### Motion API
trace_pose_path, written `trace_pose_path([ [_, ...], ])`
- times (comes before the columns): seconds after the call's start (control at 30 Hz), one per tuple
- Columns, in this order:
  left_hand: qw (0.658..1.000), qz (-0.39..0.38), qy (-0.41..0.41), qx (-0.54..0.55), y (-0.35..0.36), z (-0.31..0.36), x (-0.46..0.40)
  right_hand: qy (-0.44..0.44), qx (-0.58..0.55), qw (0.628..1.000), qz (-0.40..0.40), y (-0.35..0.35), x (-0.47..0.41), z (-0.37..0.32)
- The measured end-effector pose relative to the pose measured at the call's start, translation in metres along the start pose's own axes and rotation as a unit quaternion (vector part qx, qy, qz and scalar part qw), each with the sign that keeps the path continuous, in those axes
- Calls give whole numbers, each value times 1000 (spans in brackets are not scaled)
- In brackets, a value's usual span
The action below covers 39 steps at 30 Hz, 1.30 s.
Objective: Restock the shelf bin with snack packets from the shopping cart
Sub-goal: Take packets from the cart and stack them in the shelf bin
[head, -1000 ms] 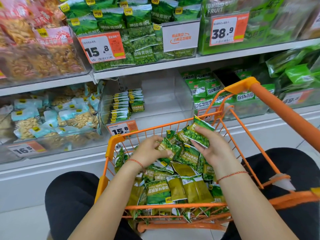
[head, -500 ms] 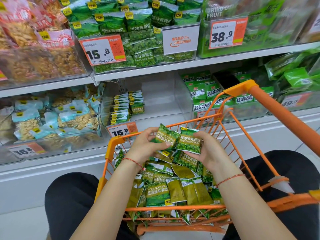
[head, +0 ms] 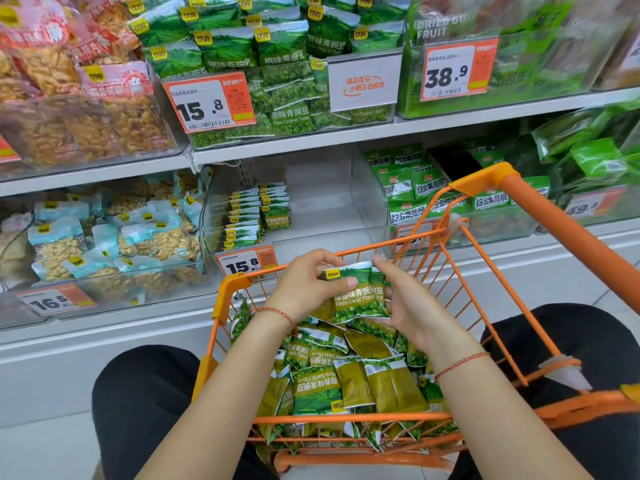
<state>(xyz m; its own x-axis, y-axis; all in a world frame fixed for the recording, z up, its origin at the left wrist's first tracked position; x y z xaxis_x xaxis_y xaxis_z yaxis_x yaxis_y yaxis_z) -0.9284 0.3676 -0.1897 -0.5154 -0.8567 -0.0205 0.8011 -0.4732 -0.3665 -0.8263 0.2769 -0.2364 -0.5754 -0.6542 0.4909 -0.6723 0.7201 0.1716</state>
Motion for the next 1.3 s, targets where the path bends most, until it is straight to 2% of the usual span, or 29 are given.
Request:
trace_pose_path([
  [0.2,994,100,29,-14,-9,8,-7,-32,14,999,-31,3,7,-4],
  [0.3,991,128,8,42,-11,3,-5,-46,29,998,-20,2,7,-5],
  [0.4,989,117,-49,71,-7,-13,-4,-60,12,998,-9,1,4,-6],
  [0.53,988,119,-54,79,1,-20,-6,-74,23,997,8,0,4,-9],
  [0.6,983,135,-68,107,2,-21,-12,-73,-30,996,35,-8,1,-14],
  [0.67,988,133,-63,44,6,-25,-18,-62,-130,985,96,-26,-5,-17],
  [0.73,991,72,-18,-111,21,-31,-22,-55,-194,966,163,-43,-9,-17],
  [0.8,970,-22,15,-243,46,-38,-16,-51,-215,956,194,-51,-12,-15],
  [0.87,943,-73,23,-323,66,-45,-10,-49,-223,952,204,-52,-12,-15],
  [1.03,899,-52,51,-431,85,-48,-7,-37,-225,951,206,-50,-14,-13],
  [1.1,908,-42,43,-415,87,-47,-7,-30,-227,951,208,-50,-15,-11],
  [1.17,935,-24,26,-352,84,-46,-8,-29,-228,951,207,-51,-15,-12],
  [1.3,967,-38,23,-252,80,-43,-7,-43,-226,952,203,-51,-15,-13],
])
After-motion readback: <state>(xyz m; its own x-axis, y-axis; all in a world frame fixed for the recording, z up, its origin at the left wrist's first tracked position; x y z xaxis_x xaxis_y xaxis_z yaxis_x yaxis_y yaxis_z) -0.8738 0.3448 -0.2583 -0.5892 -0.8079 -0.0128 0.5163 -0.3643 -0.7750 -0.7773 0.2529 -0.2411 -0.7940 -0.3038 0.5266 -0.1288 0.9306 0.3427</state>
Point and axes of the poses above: each hand's wrist, its own x-axis away from the middle knuckle, its own y-axis out of the palm, z = x × y, the point moved 7 cm from there along -x, towards the middle knuckle, and after that the axes turned 15 degrees about z, right-handed, at the moved point
